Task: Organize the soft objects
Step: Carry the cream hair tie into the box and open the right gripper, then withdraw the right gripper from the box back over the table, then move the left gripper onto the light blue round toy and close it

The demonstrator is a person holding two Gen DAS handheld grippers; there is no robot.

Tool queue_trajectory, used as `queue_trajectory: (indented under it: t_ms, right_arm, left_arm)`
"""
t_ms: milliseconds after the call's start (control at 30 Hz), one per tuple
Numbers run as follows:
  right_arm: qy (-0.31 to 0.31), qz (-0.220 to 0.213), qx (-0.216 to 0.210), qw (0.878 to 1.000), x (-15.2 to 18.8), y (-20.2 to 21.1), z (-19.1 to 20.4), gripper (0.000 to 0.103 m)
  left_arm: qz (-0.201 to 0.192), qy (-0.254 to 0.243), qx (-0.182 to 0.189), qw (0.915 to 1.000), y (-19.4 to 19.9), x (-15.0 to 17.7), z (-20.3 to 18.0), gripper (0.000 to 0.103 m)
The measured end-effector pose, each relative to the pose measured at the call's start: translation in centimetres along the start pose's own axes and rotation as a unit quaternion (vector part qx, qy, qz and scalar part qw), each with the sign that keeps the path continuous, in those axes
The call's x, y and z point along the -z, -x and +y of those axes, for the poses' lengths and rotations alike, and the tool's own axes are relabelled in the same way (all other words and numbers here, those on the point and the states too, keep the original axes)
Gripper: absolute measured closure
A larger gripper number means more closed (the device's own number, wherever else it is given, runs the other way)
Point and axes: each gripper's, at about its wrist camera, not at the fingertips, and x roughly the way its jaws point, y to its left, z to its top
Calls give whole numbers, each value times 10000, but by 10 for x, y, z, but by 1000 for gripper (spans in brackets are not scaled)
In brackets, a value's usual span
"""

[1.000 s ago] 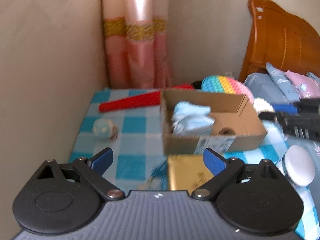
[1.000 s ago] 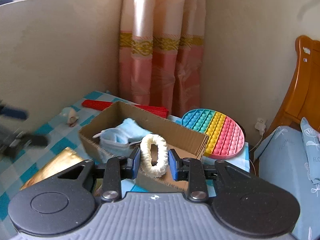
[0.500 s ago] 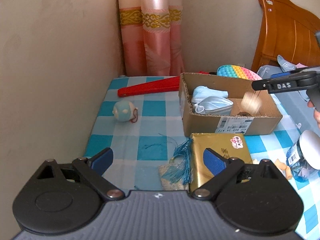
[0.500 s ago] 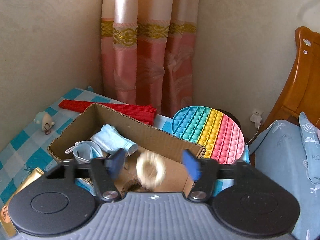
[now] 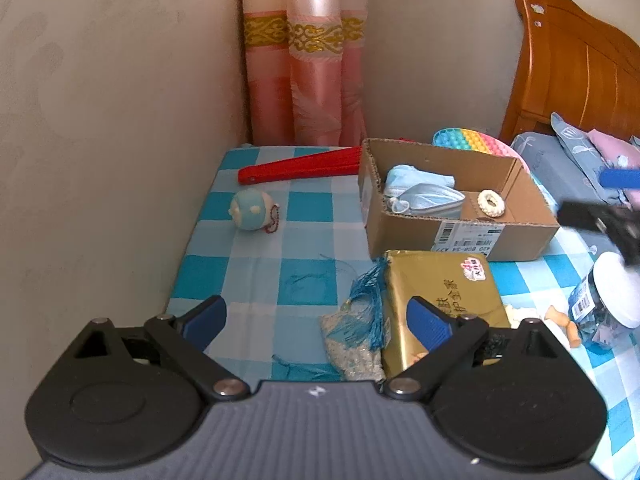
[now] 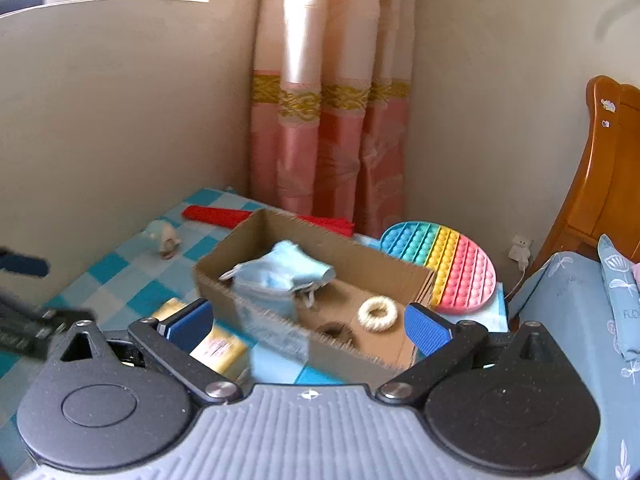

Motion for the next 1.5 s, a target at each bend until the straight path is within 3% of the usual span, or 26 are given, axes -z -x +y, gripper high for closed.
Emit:
queue_trajectory:
  t_ms: [333, 733, 967, 1500]
  right_arm:
    - [-71, -31, -157, 9998, 63, 40, 35, 0]
    - [-11, 548, -25, 9985, 131, 38, 54, 0]
    - [366, 642, 36, 9973, 144, 26, 69, 0]
    - [-99, 744, -407, 9963, 160, 8, 54, 0]
  left_arm:
    - [-12, 293, -117, 9995, -9, 9, 15, 6]
    - [-44, 984, -350, 9945, -40, 4, 37, 6]
    - [-71, 1074, -644, 9921, -74, -25, 35, 7]
    - [262, 1278, -1123, 9851, -160, -67, 42, 9]
